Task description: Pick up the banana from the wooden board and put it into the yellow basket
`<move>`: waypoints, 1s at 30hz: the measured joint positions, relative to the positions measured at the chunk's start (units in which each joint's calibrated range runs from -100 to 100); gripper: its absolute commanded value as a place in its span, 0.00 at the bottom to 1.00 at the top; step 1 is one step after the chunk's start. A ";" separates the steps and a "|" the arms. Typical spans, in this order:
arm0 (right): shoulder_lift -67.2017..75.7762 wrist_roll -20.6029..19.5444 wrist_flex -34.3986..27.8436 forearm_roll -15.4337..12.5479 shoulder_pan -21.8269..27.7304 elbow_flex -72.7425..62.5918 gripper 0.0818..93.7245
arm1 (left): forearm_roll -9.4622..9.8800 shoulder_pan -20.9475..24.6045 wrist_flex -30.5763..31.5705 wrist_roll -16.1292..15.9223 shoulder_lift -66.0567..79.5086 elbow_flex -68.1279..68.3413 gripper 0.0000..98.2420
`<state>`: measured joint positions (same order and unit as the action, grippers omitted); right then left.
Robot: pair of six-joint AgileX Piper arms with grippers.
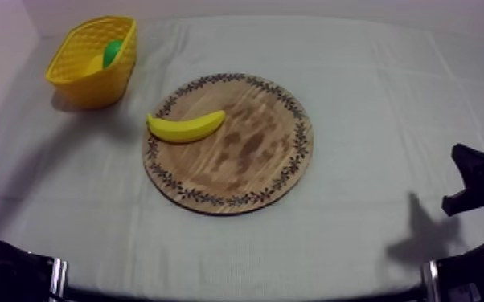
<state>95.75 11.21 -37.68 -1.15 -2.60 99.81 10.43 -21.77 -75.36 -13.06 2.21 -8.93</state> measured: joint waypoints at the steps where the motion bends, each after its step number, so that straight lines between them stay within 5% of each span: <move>1: 0.00 0.00 0.00 0.00 0.00 0.00 0.00 | 0.06 0.16 -0.60 -0.78 -0.37 0.06 0.00; 10: 0.00 0.00 0.00 0.00 0.00 0.00 0.00 | -0.26 0.39 -7.33 -6.02 -2.31 2.03 0.02; 17: 0.00 0.00 0.00 0.00 0.00 0.00 0.00 | -0.26 0.13 -11.90 -5.40 -2.91 3.46 0.49; 20: 0.00 0.00 0.00 0.00 0.00 0.00 0.00 | -0.30 0.38 -13.70 -4.67 -2.98 4.97 0.62; 30: 0.00 0.00 -0.03 0.00 0.00 0.00 0.00 | -2.86 0.84 -18.32 -5.96 -3.47 8.43 0.69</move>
<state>95.75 11.21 -37.70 -1.15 -2.60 99.81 7.56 -20.93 -93.68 -19.02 -1.26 -0.50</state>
